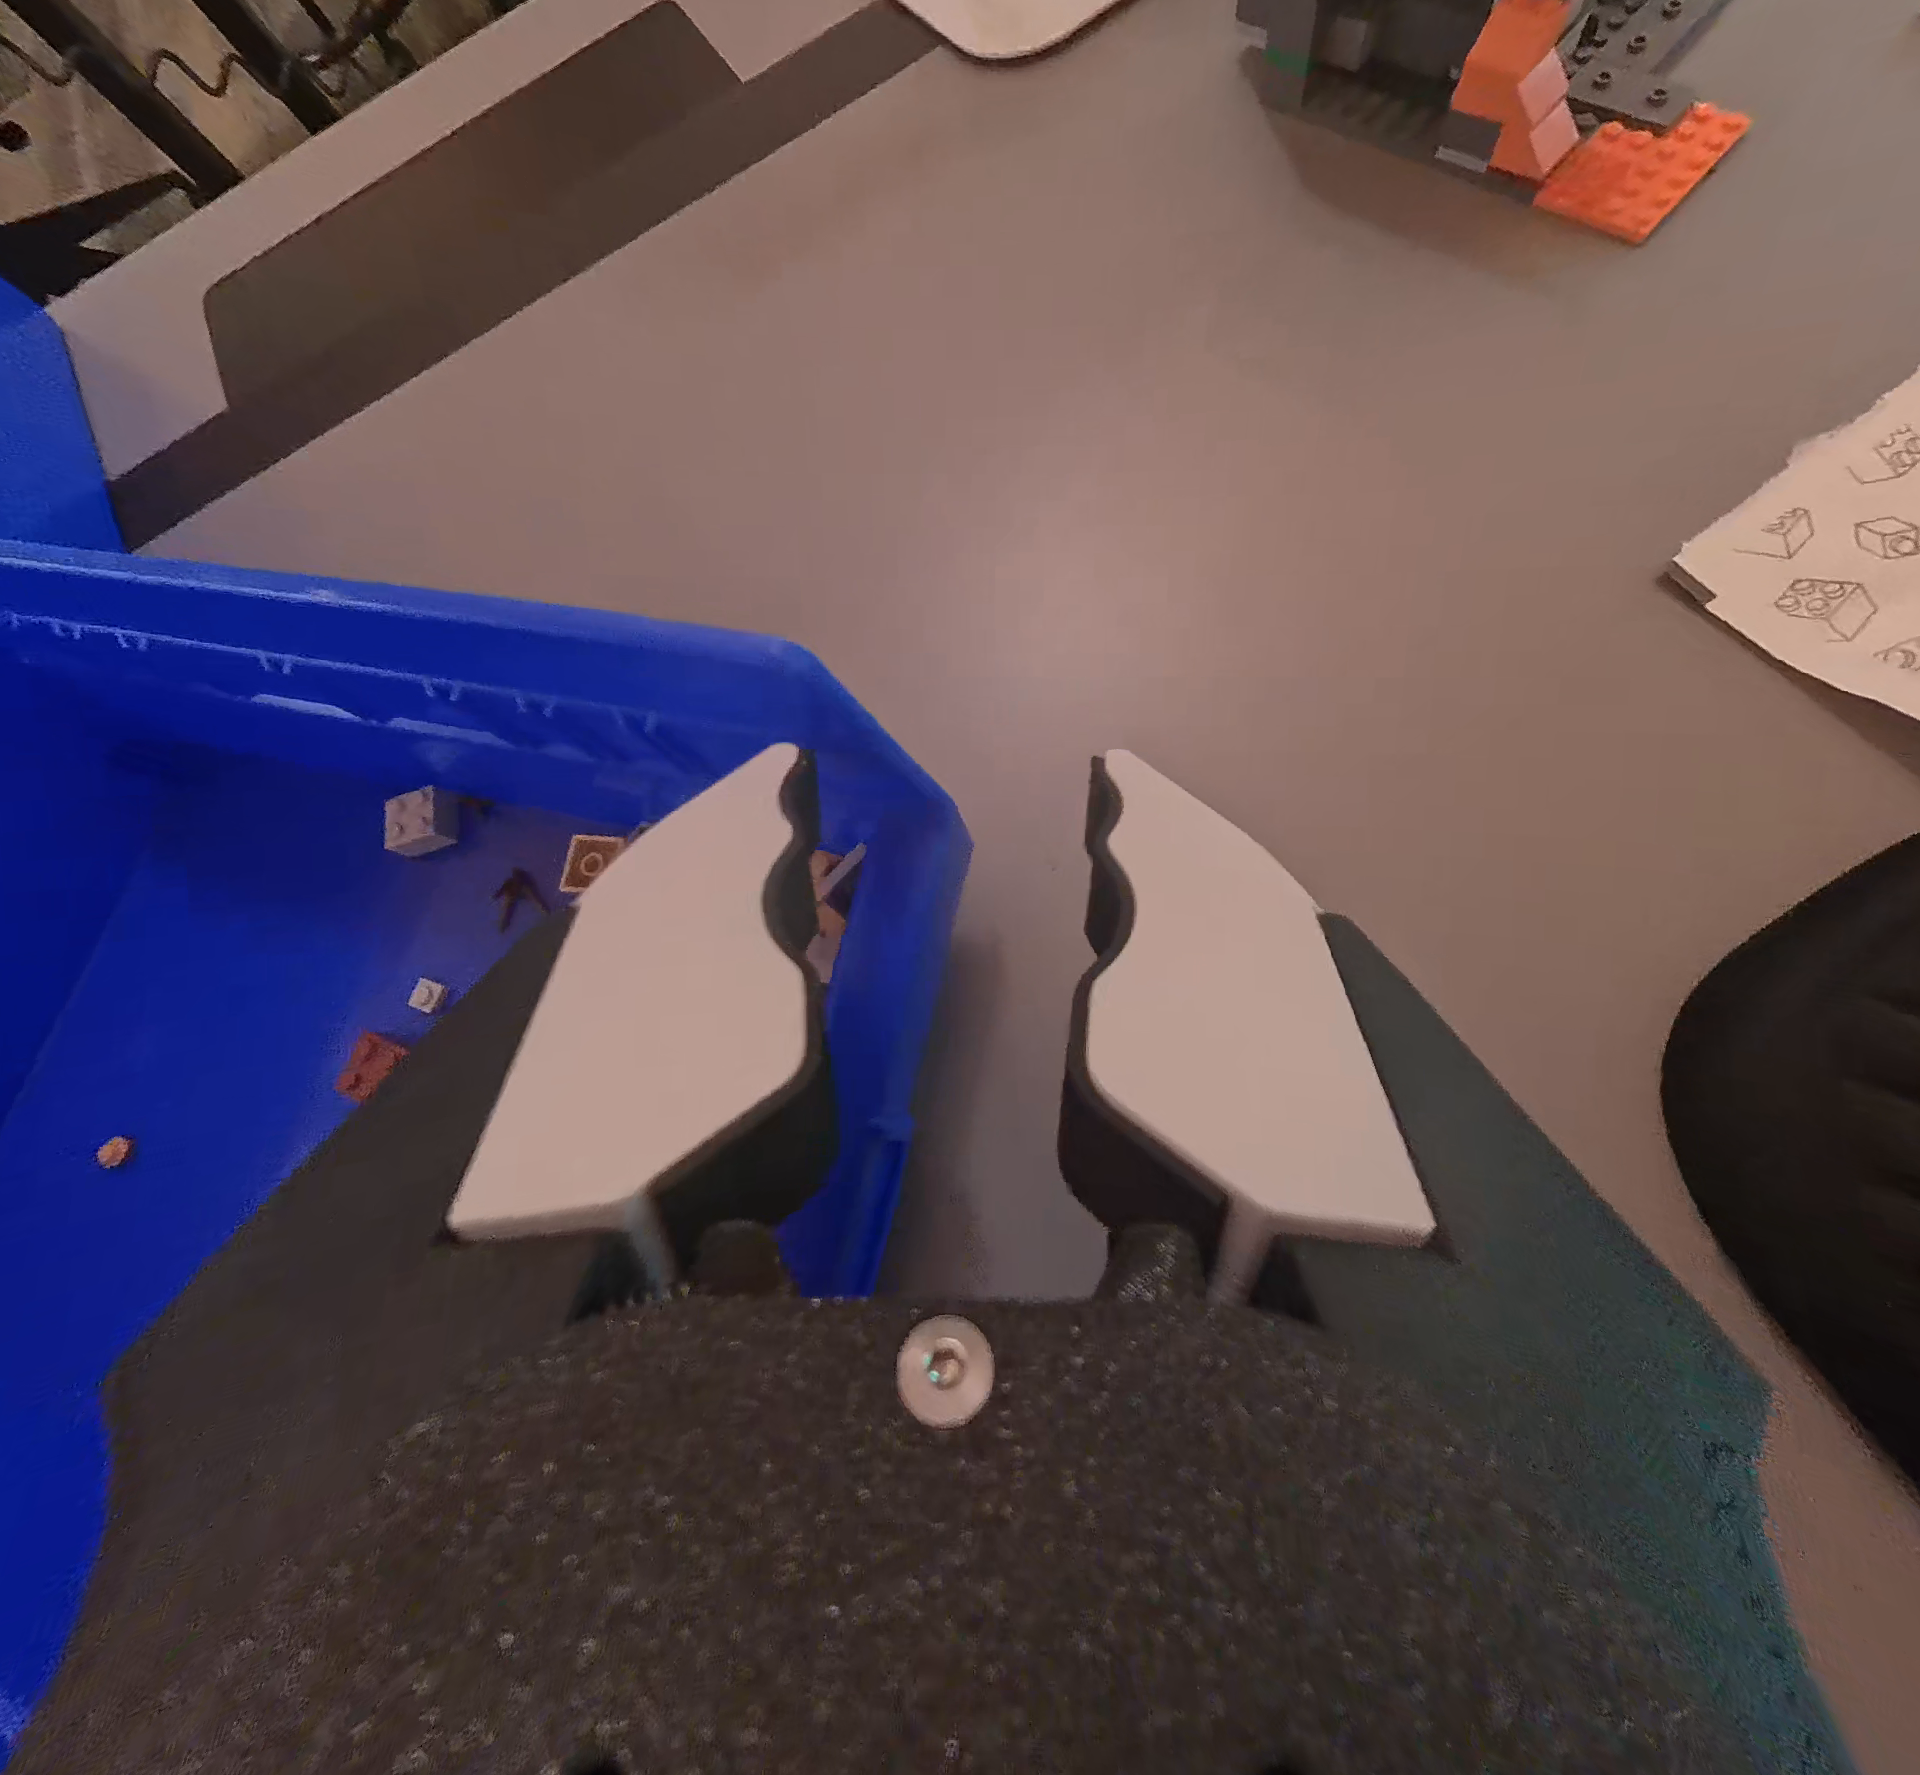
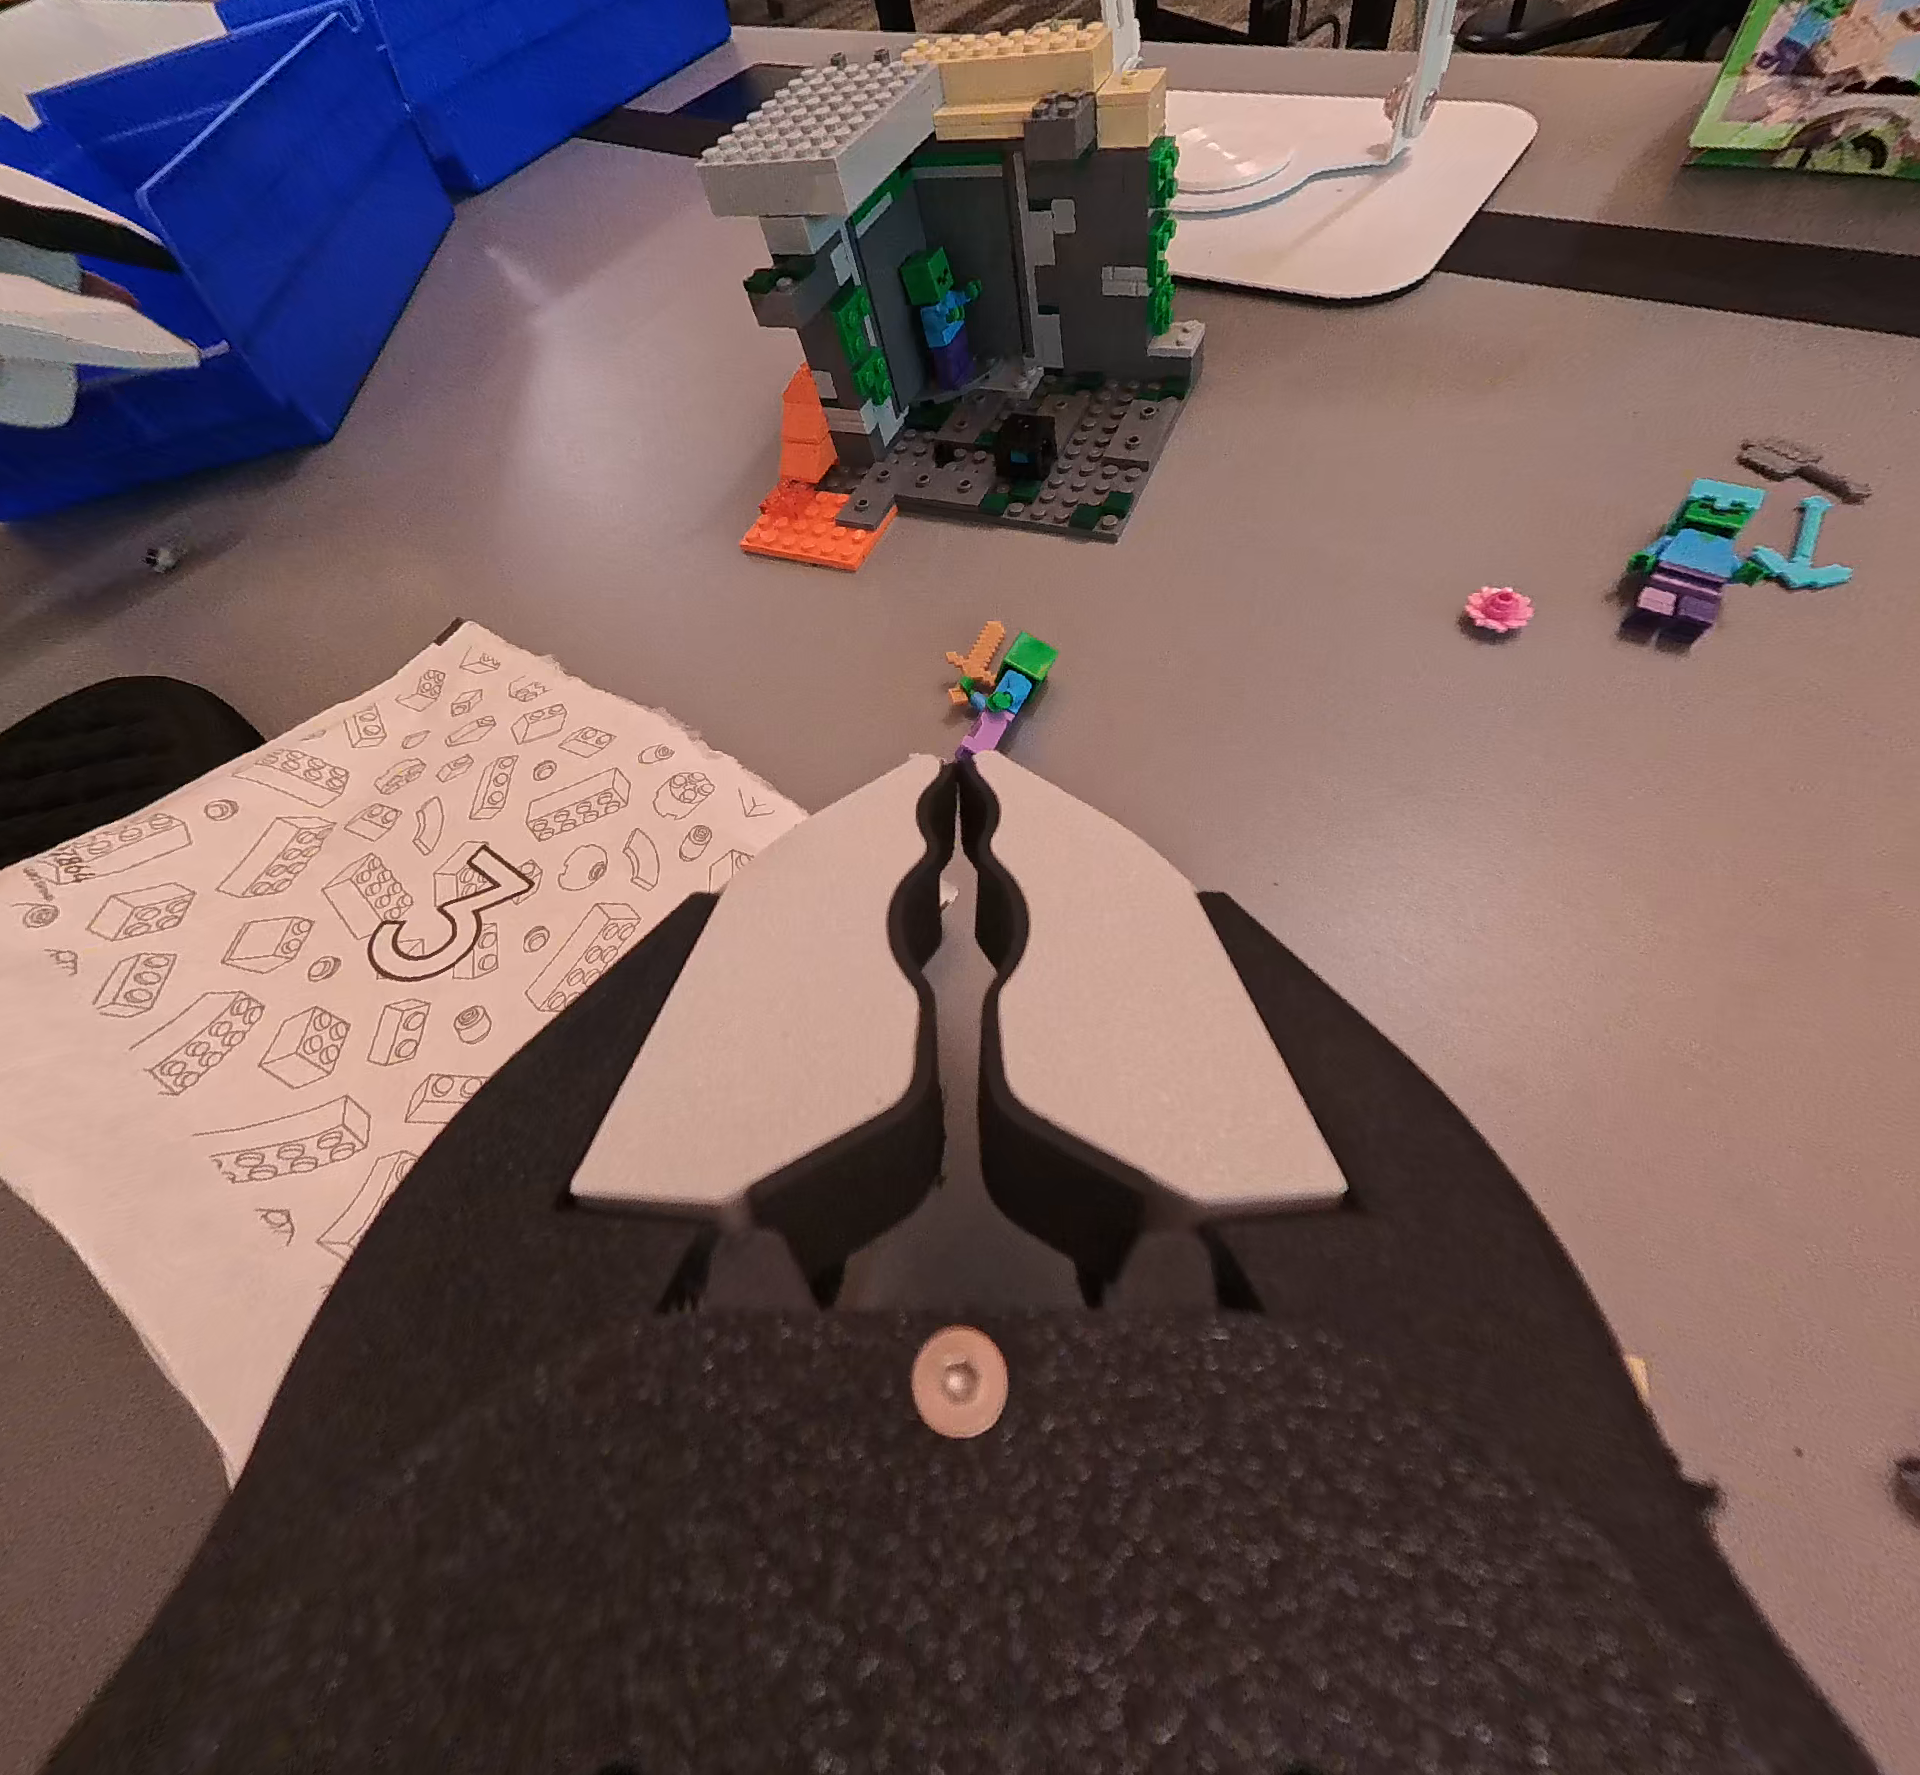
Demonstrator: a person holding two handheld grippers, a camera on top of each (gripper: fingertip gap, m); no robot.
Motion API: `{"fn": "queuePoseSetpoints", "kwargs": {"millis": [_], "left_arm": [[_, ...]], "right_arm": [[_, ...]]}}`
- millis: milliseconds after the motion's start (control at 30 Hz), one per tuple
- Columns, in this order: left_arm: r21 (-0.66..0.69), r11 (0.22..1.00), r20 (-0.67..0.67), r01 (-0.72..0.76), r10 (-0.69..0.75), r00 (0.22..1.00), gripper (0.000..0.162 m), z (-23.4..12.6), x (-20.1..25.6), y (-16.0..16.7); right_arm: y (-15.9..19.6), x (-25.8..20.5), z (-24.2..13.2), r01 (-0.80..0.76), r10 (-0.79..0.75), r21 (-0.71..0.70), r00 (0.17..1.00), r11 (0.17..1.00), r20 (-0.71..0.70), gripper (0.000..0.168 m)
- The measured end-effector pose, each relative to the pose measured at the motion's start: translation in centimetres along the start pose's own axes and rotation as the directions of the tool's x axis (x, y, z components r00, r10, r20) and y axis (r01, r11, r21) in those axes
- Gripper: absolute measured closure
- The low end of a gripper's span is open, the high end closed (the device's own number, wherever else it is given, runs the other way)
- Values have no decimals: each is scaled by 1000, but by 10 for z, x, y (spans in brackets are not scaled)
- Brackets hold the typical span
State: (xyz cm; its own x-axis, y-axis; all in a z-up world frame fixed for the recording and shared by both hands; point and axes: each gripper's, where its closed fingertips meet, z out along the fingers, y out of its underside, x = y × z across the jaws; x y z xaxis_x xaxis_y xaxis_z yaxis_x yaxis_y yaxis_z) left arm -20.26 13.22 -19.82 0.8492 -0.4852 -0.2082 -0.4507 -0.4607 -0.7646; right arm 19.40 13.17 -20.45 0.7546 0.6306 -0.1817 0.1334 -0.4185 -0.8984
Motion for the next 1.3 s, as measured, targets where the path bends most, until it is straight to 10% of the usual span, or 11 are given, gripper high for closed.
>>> {"fn": "queuePoseSetpoints", "kwargs": {"millis": [333,733,1300], "left_arm": [[-301,940,-196,-160,104,975,132,-27,39,65],[-349,922,-280,-168,68,958,152,-19,52,87],[-203,979,102,-33,55,993,130,-26,-53,40]], "right_arm": [[0,-1,-2,-6,6,6,1000,1000,11,168],[3,-2,0,-8,8,-5,1000,1000,13,168],[1,0,-3,-19,19,10,1000,1000,13,168]]}}
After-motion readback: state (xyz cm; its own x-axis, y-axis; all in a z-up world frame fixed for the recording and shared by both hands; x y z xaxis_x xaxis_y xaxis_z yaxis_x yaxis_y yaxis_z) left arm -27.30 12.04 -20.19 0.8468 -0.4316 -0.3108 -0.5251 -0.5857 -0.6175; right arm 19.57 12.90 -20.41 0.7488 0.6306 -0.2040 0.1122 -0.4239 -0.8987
